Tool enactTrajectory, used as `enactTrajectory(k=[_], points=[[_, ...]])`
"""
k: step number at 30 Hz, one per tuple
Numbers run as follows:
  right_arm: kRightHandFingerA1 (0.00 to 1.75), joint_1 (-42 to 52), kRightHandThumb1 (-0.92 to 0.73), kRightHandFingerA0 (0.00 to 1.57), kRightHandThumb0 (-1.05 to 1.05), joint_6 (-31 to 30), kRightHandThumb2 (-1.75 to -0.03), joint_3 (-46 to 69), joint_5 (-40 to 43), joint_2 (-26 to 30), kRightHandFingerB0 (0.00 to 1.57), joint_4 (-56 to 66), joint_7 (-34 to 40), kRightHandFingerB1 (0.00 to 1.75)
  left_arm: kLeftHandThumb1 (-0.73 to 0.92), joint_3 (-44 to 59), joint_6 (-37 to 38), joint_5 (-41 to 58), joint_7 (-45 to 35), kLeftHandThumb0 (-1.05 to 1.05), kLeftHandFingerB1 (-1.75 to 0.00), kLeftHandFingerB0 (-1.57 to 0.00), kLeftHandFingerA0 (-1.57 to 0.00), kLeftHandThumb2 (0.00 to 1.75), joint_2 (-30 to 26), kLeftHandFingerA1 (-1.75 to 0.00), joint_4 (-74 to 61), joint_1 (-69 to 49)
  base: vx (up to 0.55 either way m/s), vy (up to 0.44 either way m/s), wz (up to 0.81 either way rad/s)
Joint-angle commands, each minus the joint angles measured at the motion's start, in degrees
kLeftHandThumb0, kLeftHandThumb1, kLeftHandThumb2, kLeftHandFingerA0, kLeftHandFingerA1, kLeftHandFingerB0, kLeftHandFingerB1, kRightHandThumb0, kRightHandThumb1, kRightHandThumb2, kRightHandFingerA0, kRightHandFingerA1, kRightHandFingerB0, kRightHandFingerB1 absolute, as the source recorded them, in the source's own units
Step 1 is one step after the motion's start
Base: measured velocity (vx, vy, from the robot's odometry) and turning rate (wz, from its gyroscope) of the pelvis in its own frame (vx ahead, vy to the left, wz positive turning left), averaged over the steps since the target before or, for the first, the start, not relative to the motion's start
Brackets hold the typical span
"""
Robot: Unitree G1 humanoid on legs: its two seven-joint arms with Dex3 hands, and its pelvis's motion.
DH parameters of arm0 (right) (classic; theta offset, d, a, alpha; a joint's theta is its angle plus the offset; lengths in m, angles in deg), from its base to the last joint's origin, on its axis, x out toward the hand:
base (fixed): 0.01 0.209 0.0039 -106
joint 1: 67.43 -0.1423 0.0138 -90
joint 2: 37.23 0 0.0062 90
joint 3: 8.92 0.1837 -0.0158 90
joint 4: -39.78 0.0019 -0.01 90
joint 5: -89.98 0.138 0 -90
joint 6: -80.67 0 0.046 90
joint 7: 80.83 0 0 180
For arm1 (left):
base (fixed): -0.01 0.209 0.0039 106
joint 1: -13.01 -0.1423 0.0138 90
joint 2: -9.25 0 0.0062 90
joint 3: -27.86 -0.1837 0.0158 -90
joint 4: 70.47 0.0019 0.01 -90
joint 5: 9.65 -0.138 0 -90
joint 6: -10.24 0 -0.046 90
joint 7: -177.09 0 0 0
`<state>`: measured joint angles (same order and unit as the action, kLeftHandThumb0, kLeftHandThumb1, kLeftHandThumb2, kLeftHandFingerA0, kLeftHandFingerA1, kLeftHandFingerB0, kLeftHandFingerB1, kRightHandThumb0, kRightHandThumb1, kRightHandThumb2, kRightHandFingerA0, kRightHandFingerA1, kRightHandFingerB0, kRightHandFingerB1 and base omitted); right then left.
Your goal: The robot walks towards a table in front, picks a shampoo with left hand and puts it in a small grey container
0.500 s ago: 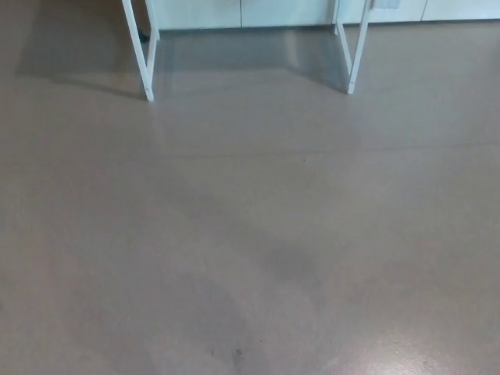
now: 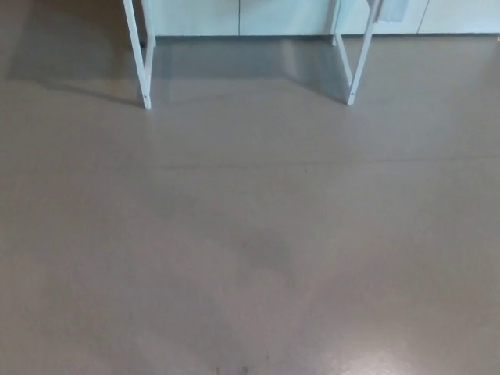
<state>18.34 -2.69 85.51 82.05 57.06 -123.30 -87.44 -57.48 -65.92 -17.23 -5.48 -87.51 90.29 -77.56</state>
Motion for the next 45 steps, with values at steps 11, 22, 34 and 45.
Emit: enactTrajectory(k=[11,22,34,45], points=[[0.42,-5.8,-0.72,0.54,-0.43,0.6,-0.62,1.2,1.5,1.6,0.33,0.3,-0.8,0.32,0.61,1.1,2.8,1.3,0.0,-0.33,-0.3,-0.28,-0.7,0.58,-0.1,-0.74,0.3,4.7,0.29,-0.054,0.12],[0.42,-2.7,-0.71,0.54,-0.43,1.3,-0.61,1.3,2.1,1.3,0.33,0.0,-1.4,0.32,0.62,-0.7,2.7,0.4,0.1,-0.36,-0.32,-0.29,-0.7,0.6,-0.6,-0.66,0.5,2.5,0.42,-0.034,0.05],[0.43,-0.3,-0.71,0.56,-0.44,2.3,-0.61,1.2,2.0,1.2,0.34,-0.2,-1.9,0.32,0.61,-1.2,2.6,0.8,0.0,-0.35,-0.31,-0.28,-0.77,0.59,-0.3,-0.86,0.7,1.1,0.43,0.171,-0.26],[0.41,0.0,-0.72,0.51,-0.43,1.8,-0.61,1.5,2.2,1.0,0.32,-0.3,-1.3,0.31,0.61,-1.5,2.0,1.1,-0.3,-0.35,-0.3,-0.26,-0.78,0.59,-0.3,-0.89,0.7,1.3,0.46,-0.066,0.3]])
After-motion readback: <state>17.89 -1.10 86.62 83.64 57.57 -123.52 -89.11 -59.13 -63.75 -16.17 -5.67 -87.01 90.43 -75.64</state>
